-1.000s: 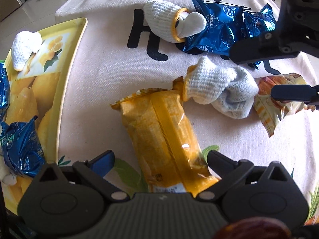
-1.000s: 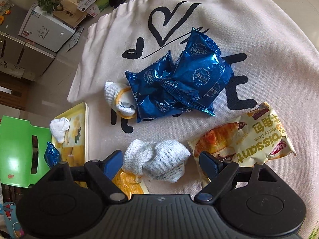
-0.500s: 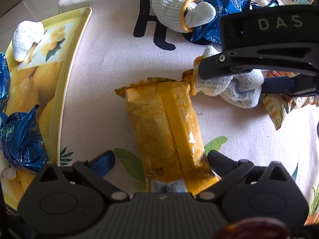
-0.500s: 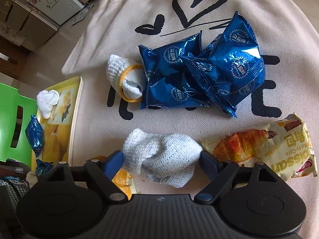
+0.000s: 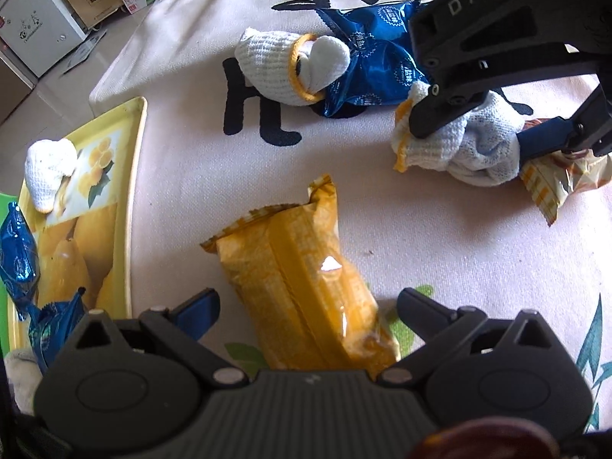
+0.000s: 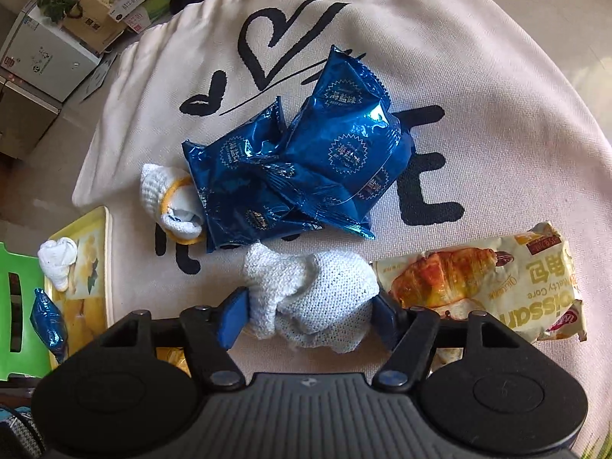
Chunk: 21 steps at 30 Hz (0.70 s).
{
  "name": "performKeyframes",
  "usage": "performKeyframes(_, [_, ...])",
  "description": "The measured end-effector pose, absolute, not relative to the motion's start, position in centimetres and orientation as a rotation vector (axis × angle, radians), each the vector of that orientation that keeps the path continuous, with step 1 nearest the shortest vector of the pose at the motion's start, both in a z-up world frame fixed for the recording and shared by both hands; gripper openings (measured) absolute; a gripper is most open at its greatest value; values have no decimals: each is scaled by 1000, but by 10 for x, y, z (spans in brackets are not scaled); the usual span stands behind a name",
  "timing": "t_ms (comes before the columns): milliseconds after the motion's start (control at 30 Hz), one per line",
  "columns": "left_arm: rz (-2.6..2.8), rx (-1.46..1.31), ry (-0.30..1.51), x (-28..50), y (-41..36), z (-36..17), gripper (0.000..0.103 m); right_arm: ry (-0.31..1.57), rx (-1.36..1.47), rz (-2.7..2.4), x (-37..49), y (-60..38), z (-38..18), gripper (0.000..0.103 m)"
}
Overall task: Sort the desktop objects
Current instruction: 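Close left gripper on the yellow wafer packet while right gripper holds the glove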
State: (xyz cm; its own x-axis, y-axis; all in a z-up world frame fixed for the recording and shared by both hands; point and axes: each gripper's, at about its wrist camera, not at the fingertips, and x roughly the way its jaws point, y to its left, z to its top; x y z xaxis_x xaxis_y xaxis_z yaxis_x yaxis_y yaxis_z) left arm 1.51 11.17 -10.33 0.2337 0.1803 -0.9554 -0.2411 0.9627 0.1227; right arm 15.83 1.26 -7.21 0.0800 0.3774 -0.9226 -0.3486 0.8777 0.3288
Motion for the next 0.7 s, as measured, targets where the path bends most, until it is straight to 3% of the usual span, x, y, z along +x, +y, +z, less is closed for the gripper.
performKeyframes(200, [282,-167,1352,11,127,-106,102,1341,10,618,162,14,-60,82])
performKeyframes(700, [301,-235,1376,11,130,-109,103,1299,-171,670,142,40,-79,88])
